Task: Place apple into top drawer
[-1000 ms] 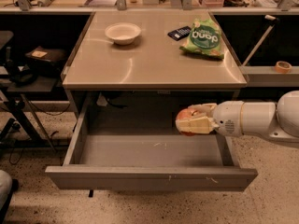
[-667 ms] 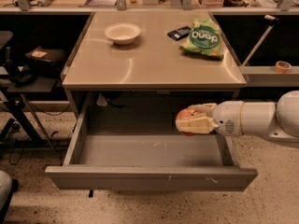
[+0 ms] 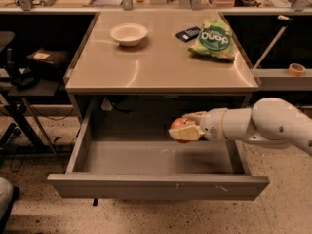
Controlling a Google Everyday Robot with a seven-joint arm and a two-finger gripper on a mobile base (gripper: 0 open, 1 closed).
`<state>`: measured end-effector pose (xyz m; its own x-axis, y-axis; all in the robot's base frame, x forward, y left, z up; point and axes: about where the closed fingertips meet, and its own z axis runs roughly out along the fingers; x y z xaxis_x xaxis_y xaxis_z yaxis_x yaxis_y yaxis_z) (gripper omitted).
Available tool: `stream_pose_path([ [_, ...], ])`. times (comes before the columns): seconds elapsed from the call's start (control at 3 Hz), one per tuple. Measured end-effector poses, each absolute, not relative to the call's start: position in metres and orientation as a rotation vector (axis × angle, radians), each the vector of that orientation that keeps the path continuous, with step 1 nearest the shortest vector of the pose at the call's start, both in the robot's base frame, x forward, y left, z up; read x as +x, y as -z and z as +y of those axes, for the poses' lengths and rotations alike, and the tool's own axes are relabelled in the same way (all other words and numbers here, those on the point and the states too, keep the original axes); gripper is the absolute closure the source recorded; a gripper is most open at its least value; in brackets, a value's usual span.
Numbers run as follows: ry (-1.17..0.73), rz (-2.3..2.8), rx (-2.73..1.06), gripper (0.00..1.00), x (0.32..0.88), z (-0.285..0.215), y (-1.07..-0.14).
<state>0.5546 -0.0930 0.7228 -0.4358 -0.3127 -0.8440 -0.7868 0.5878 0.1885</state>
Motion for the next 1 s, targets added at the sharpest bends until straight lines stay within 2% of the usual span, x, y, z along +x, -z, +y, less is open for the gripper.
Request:
stream_pose_path([
  [0.67,-0.526,2.042,-0.974,1.0,0.601,-0.066,-0.675],
  [1.0,-0.395,2.053,-1.055,1.0,0.599,-0.066,-0.658],
])
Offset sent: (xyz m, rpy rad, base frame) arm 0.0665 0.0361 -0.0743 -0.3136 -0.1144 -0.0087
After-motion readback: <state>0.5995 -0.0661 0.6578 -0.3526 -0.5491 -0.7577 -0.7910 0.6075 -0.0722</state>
